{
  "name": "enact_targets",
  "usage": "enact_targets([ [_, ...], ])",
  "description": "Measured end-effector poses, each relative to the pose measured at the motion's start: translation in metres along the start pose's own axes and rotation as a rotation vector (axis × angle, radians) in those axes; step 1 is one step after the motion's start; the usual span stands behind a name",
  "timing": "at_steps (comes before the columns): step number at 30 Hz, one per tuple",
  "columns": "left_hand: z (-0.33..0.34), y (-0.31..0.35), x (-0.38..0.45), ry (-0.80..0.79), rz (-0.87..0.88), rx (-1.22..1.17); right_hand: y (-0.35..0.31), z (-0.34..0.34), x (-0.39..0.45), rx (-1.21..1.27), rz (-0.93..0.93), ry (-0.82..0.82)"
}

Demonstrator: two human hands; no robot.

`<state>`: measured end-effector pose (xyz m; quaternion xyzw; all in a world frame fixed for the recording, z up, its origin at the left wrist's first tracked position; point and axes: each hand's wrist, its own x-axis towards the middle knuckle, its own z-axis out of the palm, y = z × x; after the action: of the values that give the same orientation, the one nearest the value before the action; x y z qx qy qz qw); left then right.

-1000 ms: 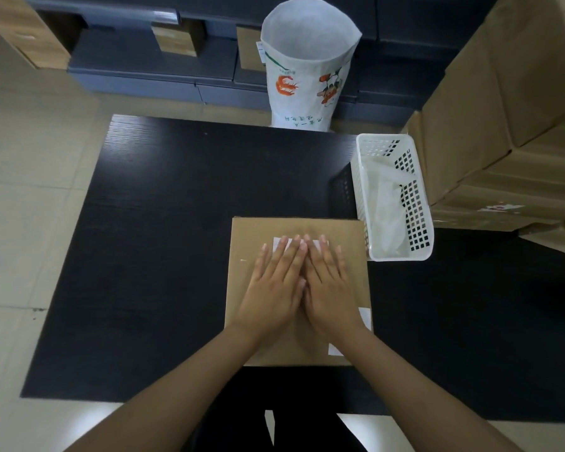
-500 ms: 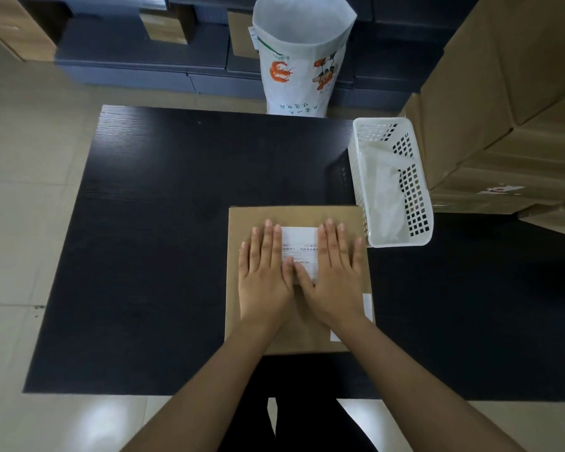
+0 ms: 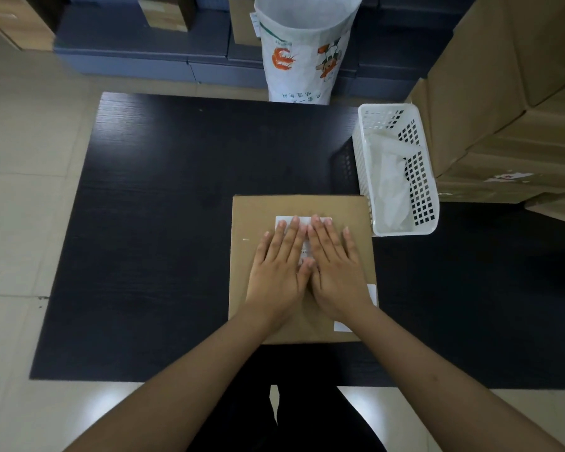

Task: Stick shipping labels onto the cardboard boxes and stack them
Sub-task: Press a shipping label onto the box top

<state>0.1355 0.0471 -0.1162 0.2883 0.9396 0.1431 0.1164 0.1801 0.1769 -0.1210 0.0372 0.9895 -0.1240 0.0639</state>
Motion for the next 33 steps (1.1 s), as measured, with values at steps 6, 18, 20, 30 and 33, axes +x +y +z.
enact_targets([
  [6, 0.005, -0.01, 0.009, 0.001, -0.032, 0.066, 0.004, -0.001, 0.011, -0.067, -0.026, 0.005],
  [18, 0.015, -0.006, 0.009, 0.077, -0.163, 0.082, 0.004, 0.009, 0.008, -0.086, 0.19, 0.047],
  [20, 0.016, -0.007, 0.01, 0.071, -0.162, 0.096, 0.004, 0.01, 0.009, -0.091, 0.187, 0.041],
  [30, 0.007, -0.006, 0.01, 0.004, -0.164, 0.071, 0.006, 0.004, 0.009, -0.03, 0.181, 0.015],
  [33, -0.008, -0.013, -0.001, 0.071, -0.146, -0.014, 0.013, -0.005, 0.0, 0.1, 0.15, 0.046],
])
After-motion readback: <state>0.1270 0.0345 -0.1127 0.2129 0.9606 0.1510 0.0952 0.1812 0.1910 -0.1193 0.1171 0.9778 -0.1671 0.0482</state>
